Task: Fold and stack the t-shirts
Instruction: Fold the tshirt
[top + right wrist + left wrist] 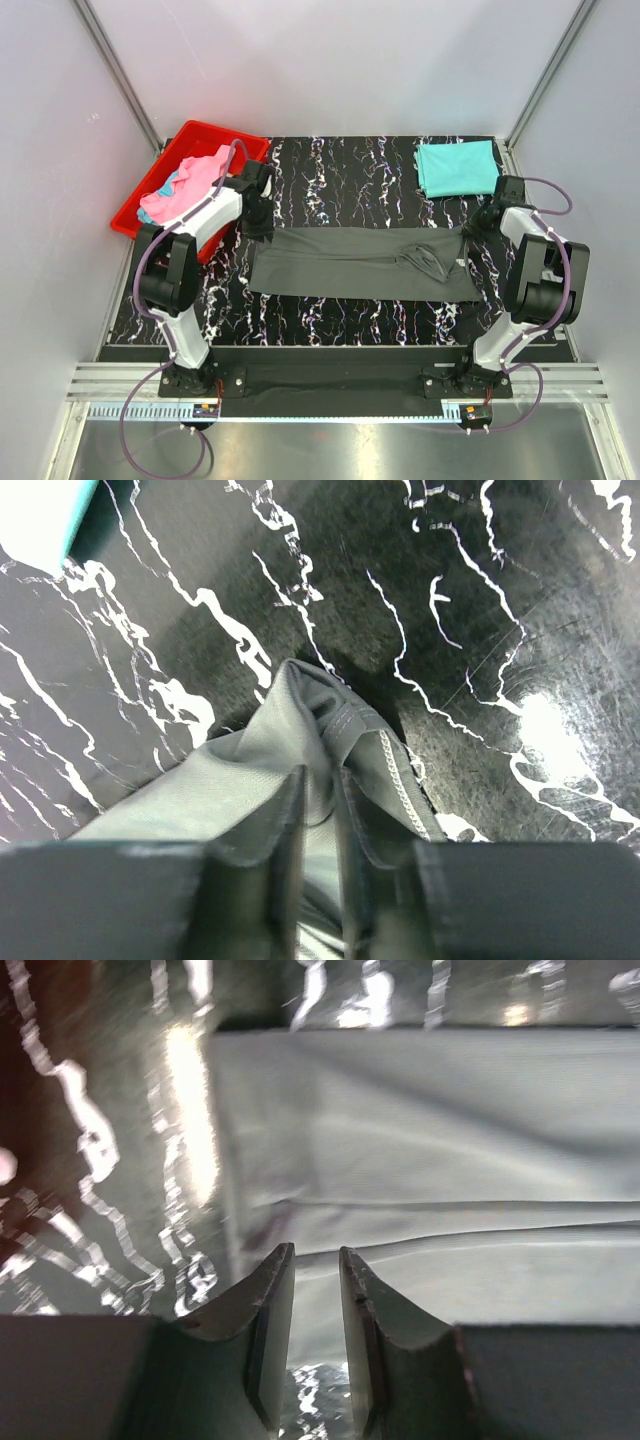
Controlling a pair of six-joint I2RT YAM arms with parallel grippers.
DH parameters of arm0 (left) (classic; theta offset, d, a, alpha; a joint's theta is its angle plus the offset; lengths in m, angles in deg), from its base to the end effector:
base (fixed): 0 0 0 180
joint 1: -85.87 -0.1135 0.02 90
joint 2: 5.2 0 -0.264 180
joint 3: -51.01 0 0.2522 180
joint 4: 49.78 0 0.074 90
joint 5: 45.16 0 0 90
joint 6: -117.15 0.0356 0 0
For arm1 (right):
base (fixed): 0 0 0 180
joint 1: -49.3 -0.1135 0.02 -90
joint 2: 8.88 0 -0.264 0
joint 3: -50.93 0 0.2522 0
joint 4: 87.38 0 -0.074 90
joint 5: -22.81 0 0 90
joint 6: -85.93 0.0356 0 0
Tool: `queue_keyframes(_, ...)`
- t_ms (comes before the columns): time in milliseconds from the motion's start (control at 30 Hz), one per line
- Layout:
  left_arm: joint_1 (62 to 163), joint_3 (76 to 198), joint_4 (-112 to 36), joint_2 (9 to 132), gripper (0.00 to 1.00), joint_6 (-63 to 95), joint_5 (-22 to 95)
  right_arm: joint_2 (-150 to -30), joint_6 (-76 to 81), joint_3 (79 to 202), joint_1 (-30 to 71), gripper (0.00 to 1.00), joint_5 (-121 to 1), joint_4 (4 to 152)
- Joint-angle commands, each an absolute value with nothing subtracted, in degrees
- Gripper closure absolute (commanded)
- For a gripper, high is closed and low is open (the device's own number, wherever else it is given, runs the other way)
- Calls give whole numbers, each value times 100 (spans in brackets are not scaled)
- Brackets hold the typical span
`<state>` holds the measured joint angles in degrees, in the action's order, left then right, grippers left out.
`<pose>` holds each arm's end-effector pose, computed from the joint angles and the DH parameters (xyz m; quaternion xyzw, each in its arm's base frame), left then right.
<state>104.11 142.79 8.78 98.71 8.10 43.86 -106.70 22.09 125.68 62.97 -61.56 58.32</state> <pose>0.3477 -0.1152 0.2133 -0.0055 0.9858 -0.0616 0.1562 0.3380 -0.0786 0.1841 0.3135 0.9059 0.0774 0.2738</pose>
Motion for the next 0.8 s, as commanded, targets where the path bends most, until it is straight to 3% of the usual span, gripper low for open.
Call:
queue_keyframes(0, 10424, 14493, 468, 9806, 70, 693, 3737, -10653, 2186, 13148, 6327, 71, -6323, 5356)
queue_keyframes(67, 10424, 14493, 441, 9973, 68, 676, 3841, -10461, 2125, 13393, 6327, 61, -6542, 4864)
queue_keyframes(200, 10310, 14423, 511, 10421, 67, 500, 3983, -10170, 1853, 13694, 6205, 52, -6324, 4327)
queue_keyframes(333, 10265, 14379, 590, 10624, 66, 395, 4298, -10265, 1229, 13817, 5731, 46, -5263, 4160)
queue_keyframes(467, 10265, 14467, 810, 10756, 62, 447, 4605, -11098, 186, 14176, 4984, 38, -4233, 3712)
queue_keyframes(567, 10257, 14598, 1012, 10747, 60, 482, 4773, -11364, -457, 14248, 4290, 36, -4582, 3474)
queue_keyframes(767, 10257, 14748, 969, 10387, 55, 570, 4538, -11286, -1004, 14151, 4165, 36, -4399, 3526)
